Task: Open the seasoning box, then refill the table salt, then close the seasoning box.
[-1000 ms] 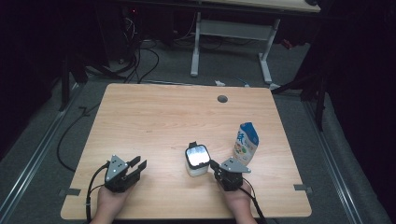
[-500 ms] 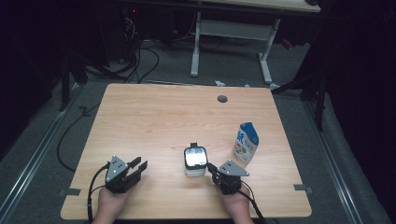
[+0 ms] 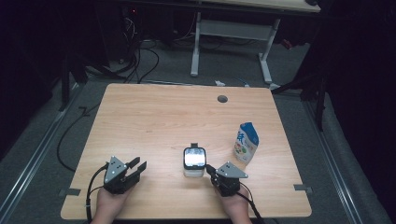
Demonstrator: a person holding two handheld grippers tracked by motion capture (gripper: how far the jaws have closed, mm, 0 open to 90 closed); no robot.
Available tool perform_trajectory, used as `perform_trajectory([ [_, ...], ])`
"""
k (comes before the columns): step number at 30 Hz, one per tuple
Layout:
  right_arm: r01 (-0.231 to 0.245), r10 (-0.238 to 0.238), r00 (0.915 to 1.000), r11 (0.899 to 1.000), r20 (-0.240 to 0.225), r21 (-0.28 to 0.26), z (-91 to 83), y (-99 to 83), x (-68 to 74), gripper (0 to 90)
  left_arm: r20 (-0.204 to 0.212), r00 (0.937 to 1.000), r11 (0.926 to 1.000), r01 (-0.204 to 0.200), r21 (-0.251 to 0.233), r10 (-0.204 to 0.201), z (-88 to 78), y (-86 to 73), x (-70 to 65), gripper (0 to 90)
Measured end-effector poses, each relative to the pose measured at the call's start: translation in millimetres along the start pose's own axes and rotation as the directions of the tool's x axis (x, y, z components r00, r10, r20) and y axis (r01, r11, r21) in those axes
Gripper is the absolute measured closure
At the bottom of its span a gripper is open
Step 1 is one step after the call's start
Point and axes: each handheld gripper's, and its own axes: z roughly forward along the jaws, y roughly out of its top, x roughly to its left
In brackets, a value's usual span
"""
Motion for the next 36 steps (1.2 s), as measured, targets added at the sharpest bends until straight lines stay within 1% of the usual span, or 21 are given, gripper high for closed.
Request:
perform_trajectory([
  [1, 0.003, -0.003, 1.0000, 1.000, -0.003, -0.003, 0.1, -0.2, 1.4, 89.9, 0.004, 1.0000, 1.0000, 0.001, 0.000, -0.001, 0.7, -0.1, -0.8, 63.6],
  [3, 0.009, -0.009, 0.9999, 1.000, -0.007, -0.004, 0.3, -0.1, 3.7, 89.9, -0.002, 1.0000, 1.0000, -0.002, 0.003, 0.002, 1.2, -0.2, -2.0, 63.5],
  [5, 0.011, -0.011, 0.9999, 1.000, -0.012, -0.006, 0.2, 0.0, 4.6, 89.9, 0.006, 1.0000, 1.0000, 0.000, 0.005, 0.000, 2.2, 0.1, -3.3, 63.3],
  [7, 0.007, -0.007, 0.9999, 1.000, -0.011, -0.008, 0.2, -0.6, 4.5, 89.9, 0.005, 1.0000, 1.0000, -0.005, 0.006, 0.005, 2.4, 0.2, -4.3, 63.1],
  [8, 0.001, -0.001, 1.0000, 1.000, -0.007, -0.005, 0.1, -1.1, 4.4, 89.9, 0.004, 1.0000, 1.0000, -0.005, 0.006, 0.005, 2.3, 0.2, -4.5, 62.9],
  [12, 0.004, -0.004, 1.0000, 1.000, -0.003, -0.010, -1.8, -3.5, 1.6, 89.9, 0.007, 0.9999, 0.9999, -0.008, 0.012, 0.008, 3.3, 0.1, -5.2, 62.2],
  [13, -0.002, 0.002, 1.0000, 1.000, -0.002, -0.012, -3.0, -3.7, 1.9, 89.7, 0.002, 0.9999, 0.9999, -0.011, 0.012, 0.011, 3.6, 0.0, -5.9, 62.2],
  [16, -0.005, 0.006, 0.9999, 1.000, 0.015, -0.022, -9.1, -3.7, 1.7, 86.9, 0.007, 0.9999, 0.9998, -0.013, 0.013, 0.013, 4.5, 0.3, -6.7, 62.4],
  [17, -0.010, 0.011, 0.9996, 1.000, 0.025, -0.025, -12.6, -4.3, -0.3, 86.2, 0.005, 0.9999, 0.9998, -0.014, 0.016, 0.014, 4.2, 0.1, -5.6, 62.3],
  [20, -0.039, 0.041, 0.9979, 0.998, 0.050, -0.039, -26.0, -8.3, -11.2, 83.6, -0.018, 0.9997, 0.9998, -0.014, 0.014, 0.014, 1.5, 0.3, 0.8, 60.5],
  [23, -0.063, 0.066, 0.9939, 0.997, 0.088, -0.047, -38.9, -13.5, -24.6, 81.3, -0.047, 0.9989, 0.9999, -0.007, 0.007, 0.008, -2.6, 1.1, 9.5, 58.8],
  [25, -0.079, 0.083, 0.9904, 0.996, 0.110, -0.048, -44.5, -17.7, -33.3, 80.4, -0.069, 0.9976, 0.9999, -0.010, 0.014, 0.011, -5.3, 0.5, 15.3, 57.7],
  [27, -0.097, 0.102, 0.9873, 0.994, 0.121, -0.045, -48.1, -21.7, -41.3, 80.0, -0.083, 0.9965, 0.9998, -0.006, 0.021, 0.008, -8.3, 0.0, 21.3, 56.8],
  [29, -0.111, 0.116, 0.9846, 0.993, 0.131, -0.044, -50.1, -24.0, -47.0, 79.6, -0.108, 0.9942, 0.9998, -0.004, 0.021, 0.006, -11.9, -0.9, 27.3, 56.1],
  [31, -0.107, 0.112, 0.9835, 0.993, 0.142, -0.043, -51.7, -25.1, -51.5, 79.0, -0.124, 0.9922, 0.9997, 0.010, 0.020, -0.008, -15.2, -2.7, 33.5, 55.4],
  [33, -0.117, 0.122, 0.9813, 0.992, 0.149, -0.047, -53.6, -25.6, -54.7, 78.6, -0.133, 0.9909, 0.9993, 0.025, 0.026, -0.021, -17.0, -4.0, 38.3, 54.3],
  [36, -0.117, 0.123, 0.9803, 0.992, 0.155, -0.045, -54.9, -26.9, -58.5, 77.6, -0.143, 0.9894, 0.9992, 0.033, 0.025, -0.029, -18.1, -4.7, 40.9, 52.8],
])
